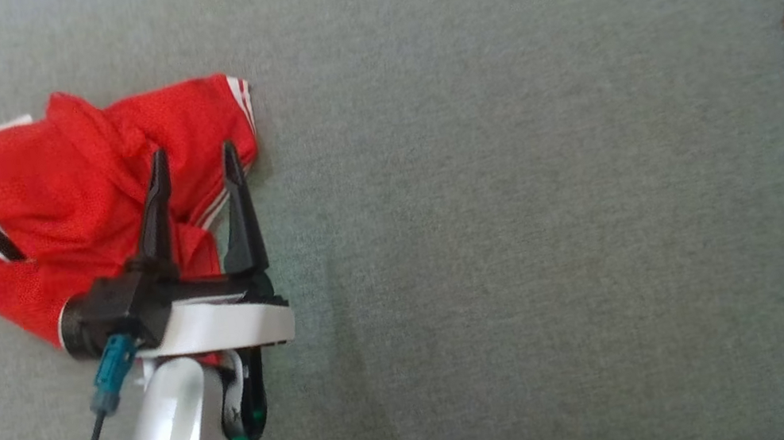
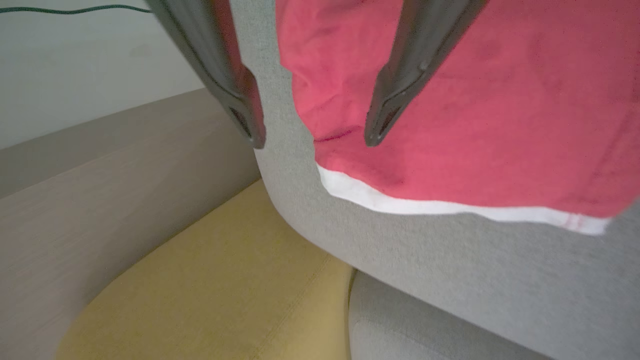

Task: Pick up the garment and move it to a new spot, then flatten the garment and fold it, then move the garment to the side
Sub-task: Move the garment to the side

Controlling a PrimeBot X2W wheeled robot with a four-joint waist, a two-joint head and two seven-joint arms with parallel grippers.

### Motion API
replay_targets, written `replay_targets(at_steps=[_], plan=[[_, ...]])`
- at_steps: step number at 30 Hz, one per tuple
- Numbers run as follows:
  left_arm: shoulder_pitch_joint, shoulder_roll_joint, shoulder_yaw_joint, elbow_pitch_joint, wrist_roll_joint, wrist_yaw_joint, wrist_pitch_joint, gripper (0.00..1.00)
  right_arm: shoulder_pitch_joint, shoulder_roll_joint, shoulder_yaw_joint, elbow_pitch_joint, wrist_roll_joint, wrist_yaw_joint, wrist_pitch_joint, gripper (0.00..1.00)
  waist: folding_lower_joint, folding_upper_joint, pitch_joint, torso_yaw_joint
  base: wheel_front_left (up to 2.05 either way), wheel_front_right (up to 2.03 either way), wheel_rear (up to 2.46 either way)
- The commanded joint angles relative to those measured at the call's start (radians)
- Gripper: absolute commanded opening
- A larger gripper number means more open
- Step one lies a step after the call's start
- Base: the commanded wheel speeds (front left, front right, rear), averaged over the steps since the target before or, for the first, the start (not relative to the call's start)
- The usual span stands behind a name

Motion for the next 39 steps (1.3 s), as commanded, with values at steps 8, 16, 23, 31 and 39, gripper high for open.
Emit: replay_targets(at_steps=[8,16,23,31,39], plan=[[0.053,0.009,0.056,-0.038,0.012,0.001,-0.006,1.0,0.017,0.12,0.023,-0.235,0.047,-0.001,-0.044,1.0,0.0,0.0,-0.149,-0.038,0.0,0.0,0.0],[0.104,0.009,0.082,-0.051,0.01,-0.006,-0.006,1.0,0.064,0.332,0.075,-0.526,0.16,-0.001,-0.063,1.0,0.0,0.0,-0.224,-0.04,0.0,0.0,0.0],[0.133,0.009,0.069,-0.055,-0.006,-0.005,-0.006,1.0,0.202,0.466,0.125,-0.637,0.238,-0.001,-0.126,1.0,0.0,0.0,-0.257,-0.028,0.0,0.0,0.0],[0.184,0.009,0.042,-0.065,-0.018,0.006,-0.006,1.0,0.377,0.487,0.16,-0.528,0.325,-0.001,-0.251,1.0,0.0,0.0,-0.279,-0.015,0.0,0.0,0.0],[0.229,0.009,0.048,-0.059,-0.025,0.014,-0.006,1.0,0.47,0.488,0.183,-0.455,0.365,-0.001,-0.308,1.0,0.0,0.0,-0.295,-0.015,0.0,0.0,0.0]])
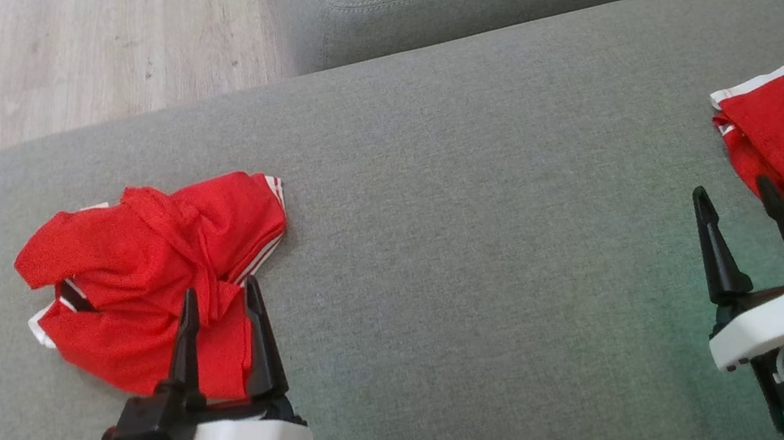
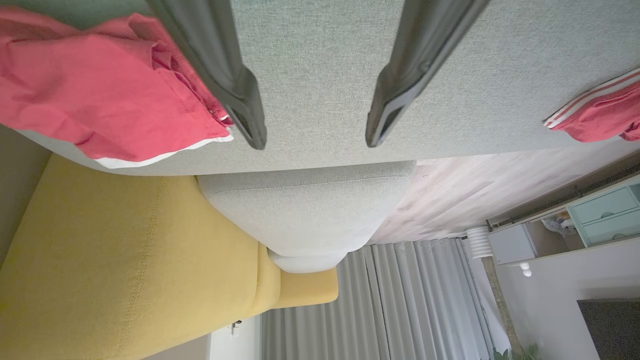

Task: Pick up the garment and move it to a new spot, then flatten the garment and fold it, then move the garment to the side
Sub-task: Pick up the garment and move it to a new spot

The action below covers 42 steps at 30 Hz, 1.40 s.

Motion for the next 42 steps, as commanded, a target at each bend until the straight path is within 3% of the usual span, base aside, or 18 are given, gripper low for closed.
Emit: replay_targets(at_steps=[1,23,42], plan=[[-0.023,0.007,0.032,-0.029,-0.006,0.005,-0.006,1.0,-0.028,-0.003,0.027,-0.024,0.005,-0.001,-0.02,1.0,0.0001,-0.0001,-0.003,-0.001,0.0,0.0,0.0],[-0.026,0.007,0.044,-0.035,-0.004,0.011,-0.006,1.0,-0.027,-0.003,0.038,-0.023,0.02,-0.001,-0.031,1.0,0.0001,-0.0001,-0.008,0.02,0.0,0.0,0.0],[0.005,0.007,0.092,0.011,0.047,-0.002,-0.006,1.0,0.044,-0.003,0.194,-0.053,0.108,-0.001,-0.031,1.0,0.0001,-0.0001,-0.061,0.299,0.0,0.0,0.0]])
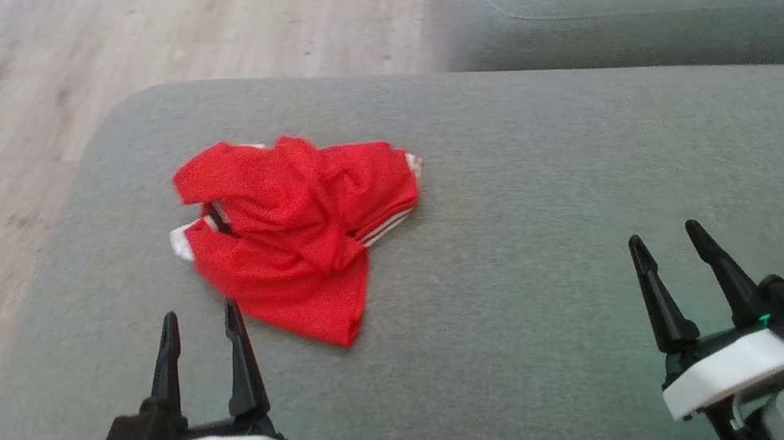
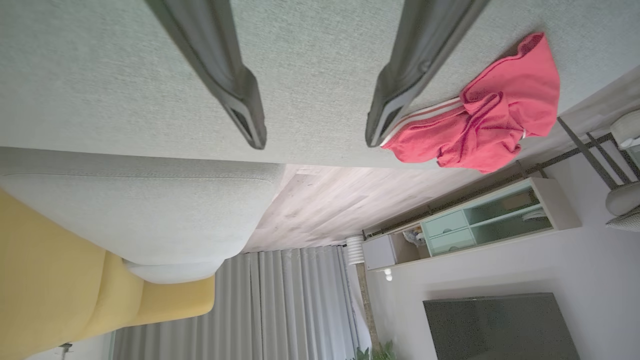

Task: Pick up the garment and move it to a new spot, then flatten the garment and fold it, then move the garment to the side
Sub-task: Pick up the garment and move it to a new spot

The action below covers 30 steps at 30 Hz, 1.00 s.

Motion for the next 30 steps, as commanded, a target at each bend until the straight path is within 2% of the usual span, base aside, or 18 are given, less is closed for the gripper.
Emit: replay_targets(at_steps=[1,7,12,18,22,25,30], plan=[[-0.019,0.006,0.036,-0.021,0.009,-0.002,-0.006,1.0,-0.025,-0.005,0.028,-0.032,0.011,-0.001,-0.013,1.0,0.0,-0.0001,-0.009,0.042,0.0,0.0,0.0],[-0.021,0.006,0.047,-0.016,0.007,-0.007,-0.006,1.0,-0.03,-0.005,0.062,-0.024,0.011,-0.001,-0.013,1.0,0.0,-0.0001,-0.006,0.065,0.0,0.0,0.0],[-0.04,0.006,0.051,-0.011,0.014,-0.016,-0.006,1.0,-0.039,-0.005,0.068,-0.021,0.011,-0.001,-0.014,1.0,0.0,-0.0001,0.013,0.057,0.0,0.0,0.0],[-0.174,0.007,0.015,0.087,0.036,-0.041,-0.001,1.0,-0.058,-0.005,0.069,-0.022,-0.014,-0.001,-0.014,1.0,0.0,-0.0001,0.084,0.024,0.0,0.0,0.0],[-0.33,0.006,-0.002,0.175,-0.022,-0.064,0.077,1.0,-0.085,-0.005,0.065,-0.03,-0.03,-0.001,-0.014,1.0,0.0,-0.0001,0.156,-0.008,0.0,0.0,0.0],[-0.448,0.006,-0.039,0.246,-0.041,-0.083,0.18,1.0,-0.115,-0.005,0.066,-0.036,-0.047,-0.001,-0.014,1.0,0.0,-0.0001,0.213,-0.035,0.0,0.0,0.0],[-0.6,0.019,-0.055,0.37,-0.063,-0.095,0.292,1.0,-0.154,-0.005,0.077,-0.042,-0.054,-0.001,-0.014,1.0,0.0,-0.0001,0.28,-0.086,0.0,0.0,0.0]])
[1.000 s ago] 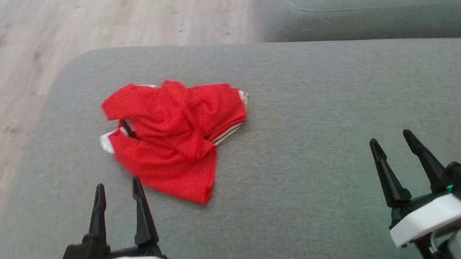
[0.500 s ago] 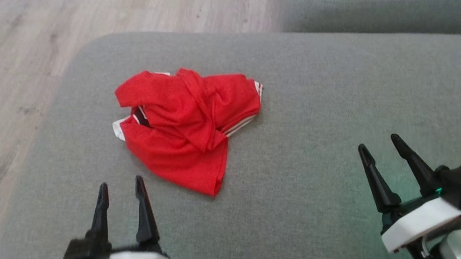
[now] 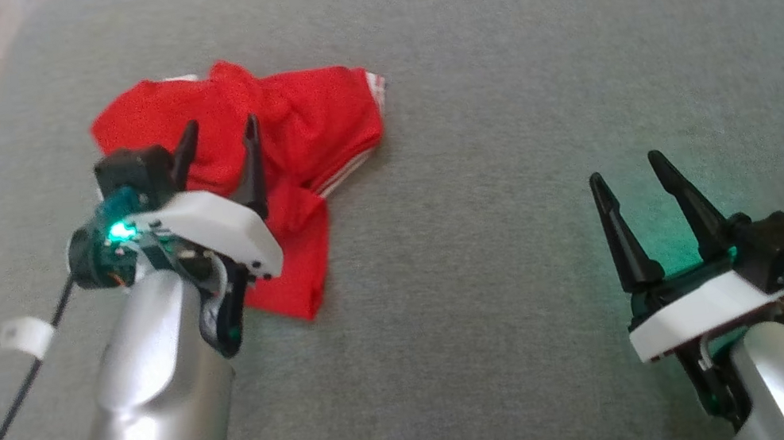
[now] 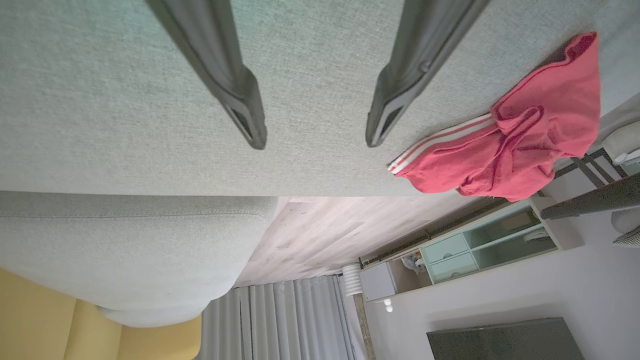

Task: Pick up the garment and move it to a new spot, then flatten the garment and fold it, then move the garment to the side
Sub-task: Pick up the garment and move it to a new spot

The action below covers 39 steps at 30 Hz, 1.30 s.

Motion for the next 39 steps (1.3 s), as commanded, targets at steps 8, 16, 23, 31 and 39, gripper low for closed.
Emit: replay_targets(at_steps=[8,16,23,31,39], plan=[[-0.155,0.043,0.055,0.168,-0.043,-0.003,0.02,1.0,-0.058,-0.003,0.047,-0.034,-0.01,-0.001,-0.014,1.0,-0.0003,0.0,0.102,-0.105,0.0,0.0,0.0],[-0.184,0.039,0.052,0.24,-0.091,-0.018,-0.08,0.0,-0.057,-0.003,0.039,-0.023,-0.005,-0.001,-0.014,1.0,-0.0003,0.0,0.092,-0.113,0.0,0.0,0.0],[-0.185,0.045,-0.007,0.159,-0.139,-0.023,-0.22,0.0,-0.045,-0.003,0.035,-0.013,0.004,-0.001,-0.014,1.0,-0.0003,0.0,0.036,-0.111,0.0,0.0,0.0],[-0.17,0.124,-0.174,-0.181,-0.3,-0.023,-0.265,0.0,-0.022,-0.003,0.044,-0.012,0.035,-0.001,-0.014,1.0,-0.0003,0.0,-0.055,-0.154,0.0,0.0,0.0],[-0.184,0.151,-0.259,-0.439,-0.367,-0.023,-0.176,0.0,-0.03,-0.003,0.052,-0.024,0.079,-0.001,-0.014,1.0,-0.0003,0.0,-0.082,-0.296,0.0,0.0,0.0]])
